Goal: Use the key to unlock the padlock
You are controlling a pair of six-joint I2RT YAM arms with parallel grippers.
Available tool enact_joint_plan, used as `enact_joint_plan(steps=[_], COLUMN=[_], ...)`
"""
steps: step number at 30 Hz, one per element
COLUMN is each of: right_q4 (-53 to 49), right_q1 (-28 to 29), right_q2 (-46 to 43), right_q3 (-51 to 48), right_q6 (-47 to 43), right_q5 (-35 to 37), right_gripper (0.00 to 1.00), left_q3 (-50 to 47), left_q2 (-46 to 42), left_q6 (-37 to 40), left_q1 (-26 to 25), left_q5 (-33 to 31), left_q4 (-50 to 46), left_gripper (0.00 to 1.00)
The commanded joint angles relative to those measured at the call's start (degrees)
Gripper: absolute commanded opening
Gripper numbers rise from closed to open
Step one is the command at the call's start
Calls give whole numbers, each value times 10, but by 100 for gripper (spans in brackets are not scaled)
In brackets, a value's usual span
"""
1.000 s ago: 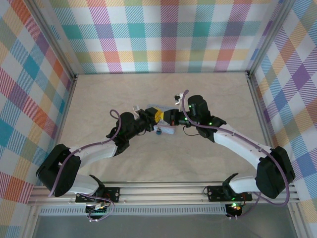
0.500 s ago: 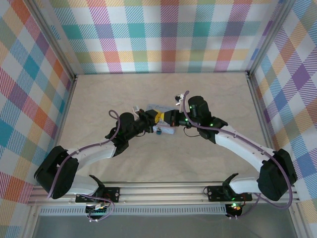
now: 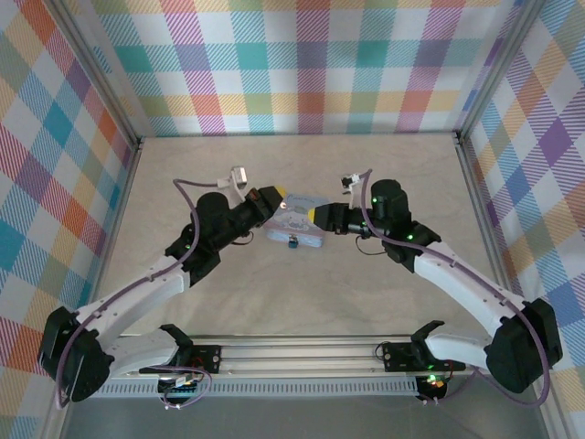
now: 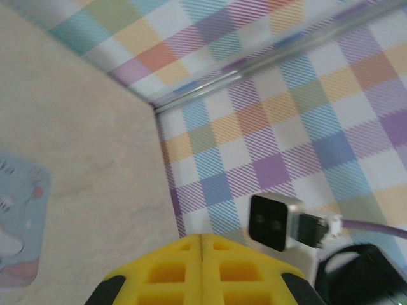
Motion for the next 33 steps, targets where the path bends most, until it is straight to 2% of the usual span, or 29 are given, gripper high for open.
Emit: enact_joint_plan(steps=[1,5,8,22,33], right_q4=[113,192,221,230,235], right_q1=[-1,0,6,31,37], right_q2=[-8,2,10,45,55], right_q3=[-15,-19,-17,4,8], right_q6=[13,47,59,68,77], right_q5=[-110,-161,-162,-150,-141], right_gripper=[43,46,47,46,37], left_q3=[21,25,28,29,26], left_q2=[-12,-11,-7,17,19], left_q6=[112,116,116,98,90], left_q1=[1,1,0,-2,-4], left_q5=[52,83,97,108,108], left_q4=[-27,-3,7,27,33], left_gripper=[0,0,0,0,0])
